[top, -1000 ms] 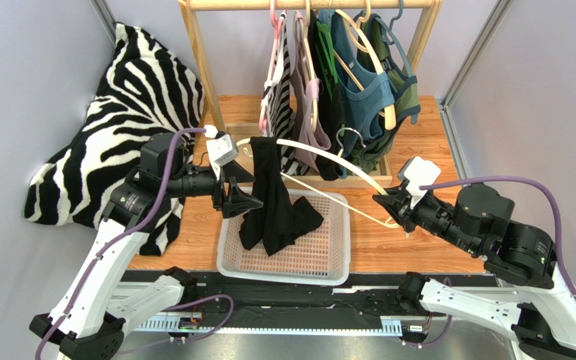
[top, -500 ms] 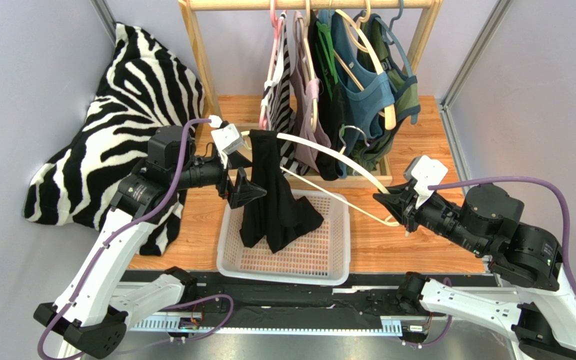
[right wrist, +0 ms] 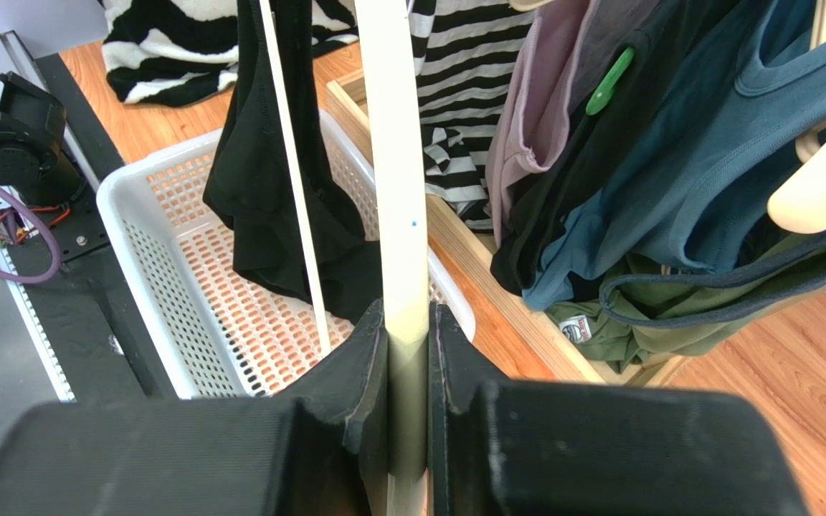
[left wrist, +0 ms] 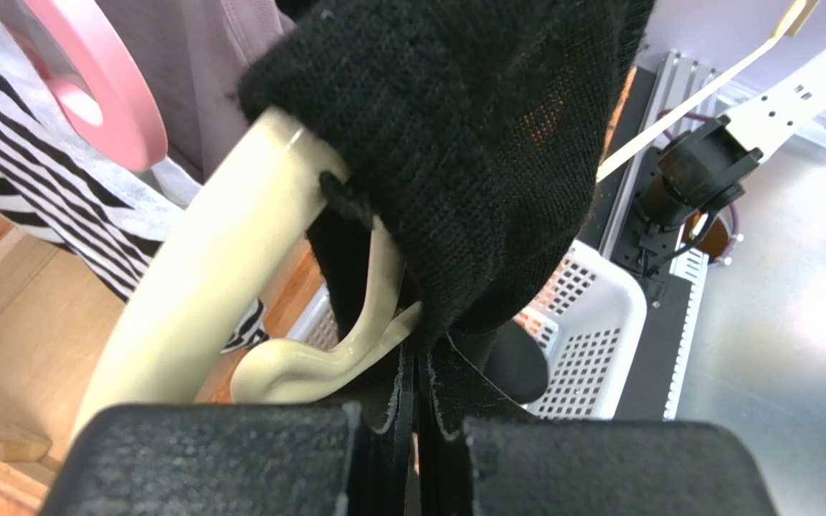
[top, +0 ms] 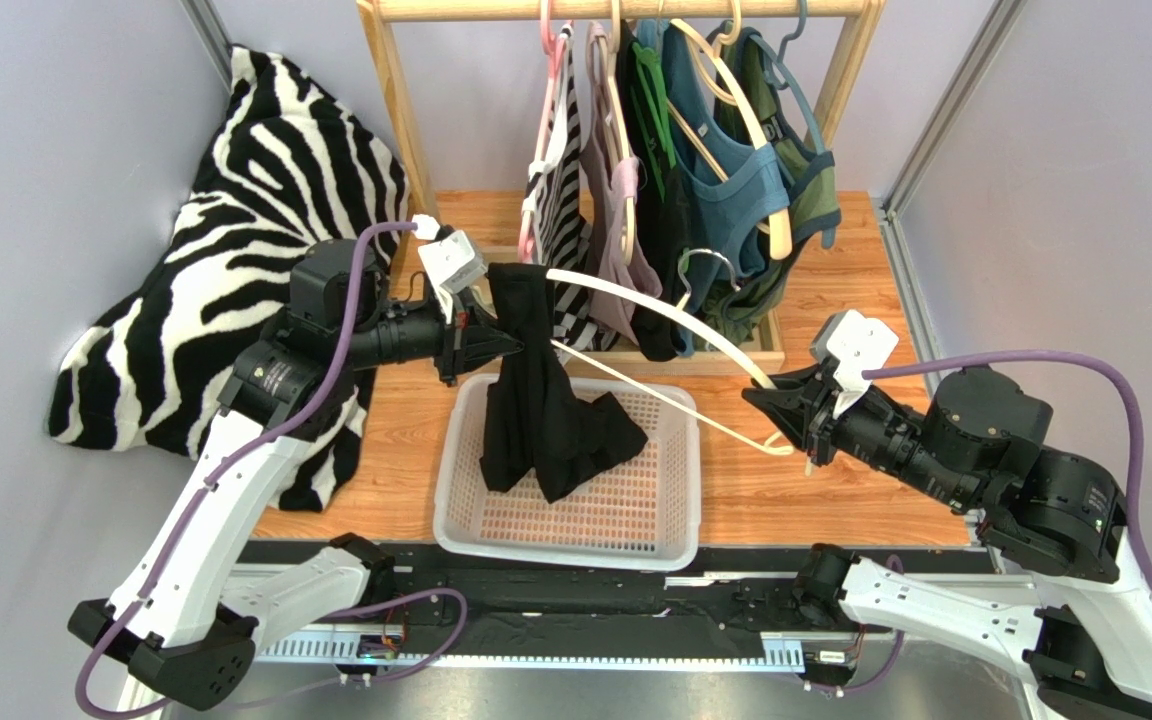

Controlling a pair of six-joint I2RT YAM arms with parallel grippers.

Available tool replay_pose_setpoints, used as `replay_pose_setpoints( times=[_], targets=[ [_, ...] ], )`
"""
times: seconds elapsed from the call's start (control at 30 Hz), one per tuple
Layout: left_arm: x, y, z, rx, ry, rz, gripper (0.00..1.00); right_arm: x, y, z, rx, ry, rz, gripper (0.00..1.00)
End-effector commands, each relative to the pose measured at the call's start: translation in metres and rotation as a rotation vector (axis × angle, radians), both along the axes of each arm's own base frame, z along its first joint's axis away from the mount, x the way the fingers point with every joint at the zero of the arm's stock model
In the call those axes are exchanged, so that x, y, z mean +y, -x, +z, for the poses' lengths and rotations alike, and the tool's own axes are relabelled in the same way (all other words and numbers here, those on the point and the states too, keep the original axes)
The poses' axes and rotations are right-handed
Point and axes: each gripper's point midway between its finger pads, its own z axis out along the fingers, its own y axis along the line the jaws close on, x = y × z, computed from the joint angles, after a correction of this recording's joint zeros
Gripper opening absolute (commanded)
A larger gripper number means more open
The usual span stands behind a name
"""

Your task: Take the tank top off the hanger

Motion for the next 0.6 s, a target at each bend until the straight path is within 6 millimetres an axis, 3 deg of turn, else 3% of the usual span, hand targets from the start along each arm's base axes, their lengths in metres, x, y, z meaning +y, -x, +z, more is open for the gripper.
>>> replay_pose_setpoints(
  times=[0.0, 0.33, 0.47, 0.57],
  targets=[
    [0.002, 0.011, 0.035, -0.061, 0.083, -0.011, 0.0, 0.002, 0.0, 0.03, -0.052, -0.112, 0.0, 0.0],
    [0.037, 0.043, 0.073, -0.164, 0.127, 0.066, 0.0, -0.024, -0.007, -0.002, -0.039, -0.011, -0.105, 0.0],
    [0.049, 0.043, 0.088, -0.245, 0.12, 0.118, 0.0, -0.031, -0.002, -0.009, -0.023, 0.008, -0.107, 0.0],
    [0.058, 0.028, 0.104, -0.286, 0.12, 0.21, 0.0, -0.034, 0.005, -0.014, -0.004, 0.017, -0.086, 0.0]
  ],
)
